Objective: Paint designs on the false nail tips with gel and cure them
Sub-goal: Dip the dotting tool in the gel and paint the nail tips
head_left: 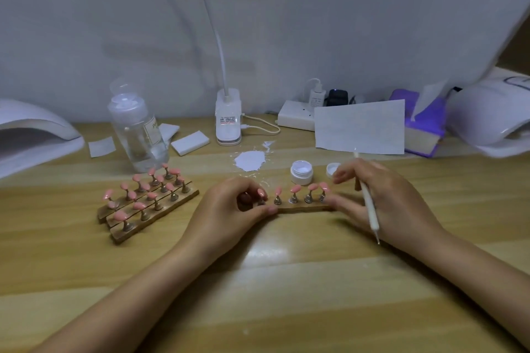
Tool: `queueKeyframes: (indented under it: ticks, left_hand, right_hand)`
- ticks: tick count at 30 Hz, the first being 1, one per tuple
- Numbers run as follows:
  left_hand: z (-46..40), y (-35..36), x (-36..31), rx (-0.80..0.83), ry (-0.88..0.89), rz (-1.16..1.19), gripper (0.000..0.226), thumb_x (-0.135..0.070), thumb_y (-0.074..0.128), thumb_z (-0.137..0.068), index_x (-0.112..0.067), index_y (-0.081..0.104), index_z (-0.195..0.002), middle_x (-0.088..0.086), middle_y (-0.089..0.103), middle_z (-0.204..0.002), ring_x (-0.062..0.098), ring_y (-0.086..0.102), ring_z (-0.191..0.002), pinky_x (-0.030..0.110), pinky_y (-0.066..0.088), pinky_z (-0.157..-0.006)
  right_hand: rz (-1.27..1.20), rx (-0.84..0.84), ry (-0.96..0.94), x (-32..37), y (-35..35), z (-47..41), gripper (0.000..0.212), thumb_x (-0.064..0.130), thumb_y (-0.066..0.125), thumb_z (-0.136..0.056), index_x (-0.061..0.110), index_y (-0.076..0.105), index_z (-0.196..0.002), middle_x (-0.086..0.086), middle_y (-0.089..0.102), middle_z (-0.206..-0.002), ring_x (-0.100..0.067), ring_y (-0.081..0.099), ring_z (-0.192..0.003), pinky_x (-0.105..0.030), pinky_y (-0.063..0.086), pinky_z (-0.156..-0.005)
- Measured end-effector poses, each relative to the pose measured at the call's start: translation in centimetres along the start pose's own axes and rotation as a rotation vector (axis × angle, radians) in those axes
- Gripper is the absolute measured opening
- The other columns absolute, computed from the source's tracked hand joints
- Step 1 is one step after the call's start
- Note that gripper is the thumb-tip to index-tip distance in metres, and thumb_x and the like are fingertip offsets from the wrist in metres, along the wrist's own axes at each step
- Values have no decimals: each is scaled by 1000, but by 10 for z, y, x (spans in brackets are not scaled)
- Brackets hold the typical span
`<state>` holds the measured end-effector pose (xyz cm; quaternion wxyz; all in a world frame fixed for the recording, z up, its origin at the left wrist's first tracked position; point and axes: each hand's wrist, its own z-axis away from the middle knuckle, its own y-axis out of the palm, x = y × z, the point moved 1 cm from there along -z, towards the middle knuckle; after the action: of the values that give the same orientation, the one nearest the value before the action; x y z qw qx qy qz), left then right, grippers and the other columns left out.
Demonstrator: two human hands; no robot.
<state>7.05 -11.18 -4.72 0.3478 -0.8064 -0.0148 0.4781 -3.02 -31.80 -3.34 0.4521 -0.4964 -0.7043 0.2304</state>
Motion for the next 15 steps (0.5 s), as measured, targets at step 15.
queueKeyframes:
  ticks: [15]
  left_hand:
    - [1,-3,4,-10,-12,90,14,-16,78,-67,-24,67,-70,-2,63,-76,8,58,-68,11,45,-61]
  right_hand:
    - [-360,-161,380,10,35,-76,46,39,58,-87,9,48,-52,0,47,-42,-12,48,-45,-30,43,-58]
